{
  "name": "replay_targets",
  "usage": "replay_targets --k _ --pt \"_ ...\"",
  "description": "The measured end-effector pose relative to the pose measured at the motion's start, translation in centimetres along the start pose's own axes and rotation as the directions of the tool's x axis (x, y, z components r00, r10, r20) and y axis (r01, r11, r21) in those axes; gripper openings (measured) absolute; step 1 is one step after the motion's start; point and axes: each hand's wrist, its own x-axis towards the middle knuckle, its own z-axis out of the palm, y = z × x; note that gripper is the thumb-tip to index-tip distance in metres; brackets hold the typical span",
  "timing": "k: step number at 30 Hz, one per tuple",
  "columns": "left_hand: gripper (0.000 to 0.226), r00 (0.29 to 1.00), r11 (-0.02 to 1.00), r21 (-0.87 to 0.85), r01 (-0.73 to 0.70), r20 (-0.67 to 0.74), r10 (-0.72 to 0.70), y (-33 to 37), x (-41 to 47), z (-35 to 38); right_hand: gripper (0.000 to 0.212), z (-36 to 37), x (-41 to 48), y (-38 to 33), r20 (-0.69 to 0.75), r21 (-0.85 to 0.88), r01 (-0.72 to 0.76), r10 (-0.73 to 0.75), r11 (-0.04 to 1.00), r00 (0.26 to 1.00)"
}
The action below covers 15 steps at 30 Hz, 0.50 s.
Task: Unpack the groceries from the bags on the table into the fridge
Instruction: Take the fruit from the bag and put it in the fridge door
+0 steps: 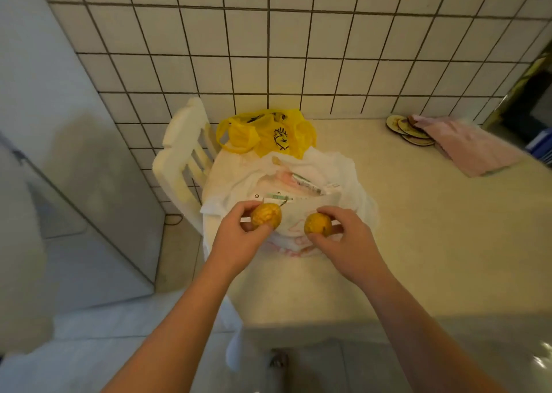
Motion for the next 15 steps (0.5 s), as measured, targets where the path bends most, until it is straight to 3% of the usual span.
replay_targets --k 6,15 --pt "0.037 0.997 0.996 -0.043 0.079 -0.021 -0.08 0.1 -9.5 -2.6 0.045 2.1 -9.4 -0.8 -0.018 0.107 0.069 -0.068 0.992 0.998" --pt "0.034 0.977 0.983 -0.009 0.185 -0.11 -0.185 -2.1 -21.4 -10.8 0.049 7.8 -19.4 -5.5 0.142 0.121 0.087 -0.104 0.989 0.984"
